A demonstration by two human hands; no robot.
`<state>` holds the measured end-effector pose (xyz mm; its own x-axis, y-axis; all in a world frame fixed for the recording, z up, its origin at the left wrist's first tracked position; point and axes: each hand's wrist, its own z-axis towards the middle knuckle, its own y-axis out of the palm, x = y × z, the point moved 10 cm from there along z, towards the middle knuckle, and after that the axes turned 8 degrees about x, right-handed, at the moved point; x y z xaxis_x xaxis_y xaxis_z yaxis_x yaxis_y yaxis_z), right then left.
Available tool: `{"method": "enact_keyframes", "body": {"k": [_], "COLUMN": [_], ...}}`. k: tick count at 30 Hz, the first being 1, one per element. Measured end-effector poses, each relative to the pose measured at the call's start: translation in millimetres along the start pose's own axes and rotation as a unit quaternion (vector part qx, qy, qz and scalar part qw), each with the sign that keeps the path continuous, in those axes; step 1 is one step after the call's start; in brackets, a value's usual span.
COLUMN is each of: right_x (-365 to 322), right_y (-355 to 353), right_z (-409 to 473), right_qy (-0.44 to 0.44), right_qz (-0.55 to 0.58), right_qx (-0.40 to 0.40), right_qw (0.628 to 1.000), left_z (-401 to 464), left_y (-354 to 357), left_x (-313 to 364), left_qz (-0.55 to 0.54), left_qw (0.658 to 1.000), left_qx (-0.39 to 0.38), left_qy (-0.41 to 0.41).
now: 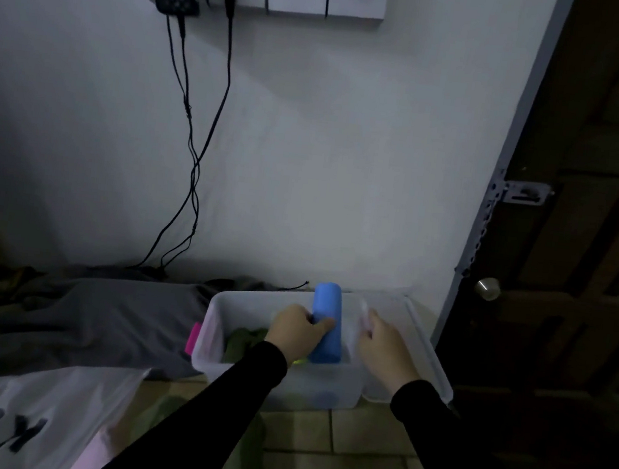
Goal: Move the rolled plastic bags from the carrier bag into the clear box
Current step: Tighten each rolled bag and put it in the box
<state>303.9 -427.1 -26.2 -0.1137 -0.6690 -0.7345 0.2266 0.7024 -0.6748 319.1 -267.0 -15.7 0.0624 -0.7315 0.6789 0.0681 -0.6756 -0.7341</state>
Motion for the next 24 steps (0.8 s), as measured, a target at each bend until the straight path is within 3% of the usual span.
{"method": "enact_keyframes", "body": {"k": [5, 8, 11, 19, 24], "right_x": [7.4, 11.1, 13.7, 13.2, 12.0], "right_y": [7.6, 10.3, 12.1, 13.3, 11.7], "right_z": [4.3, 6.9, 7.6, 8.5, 7.6], "right_qy": [0.002, 0.013, 0.022, 0.027, 0.024], "right_qz": [0.01, 0.029, 0.039, 0.024, 0.016], "right_qx": [-0.027, -0.028, -0.024, -0.028, -0.029], "right_qw": [1.0, 0.999, 0.999, 0.999, 0.999], "left_z": [8.3, 6.4, 2.8, 0.6, 8.1], "left_y": [43.4, 57.5, 59.3, 62.8, 64.2], "left_x": [6.3, 19.8, 30.1, 33.6, 21.8], "left_qz": [0.097, 0.156, 0.15, 0.264, 0.26], "left_qw": [0.993, 0.981, 0.982, 0.954, 0.959], "left_qx": [-0.068, -0.113, -0.115, -0.123, -0.11], "left_qy": [-0.021, 0.014, 0.028, 0.066, 0.025]}}
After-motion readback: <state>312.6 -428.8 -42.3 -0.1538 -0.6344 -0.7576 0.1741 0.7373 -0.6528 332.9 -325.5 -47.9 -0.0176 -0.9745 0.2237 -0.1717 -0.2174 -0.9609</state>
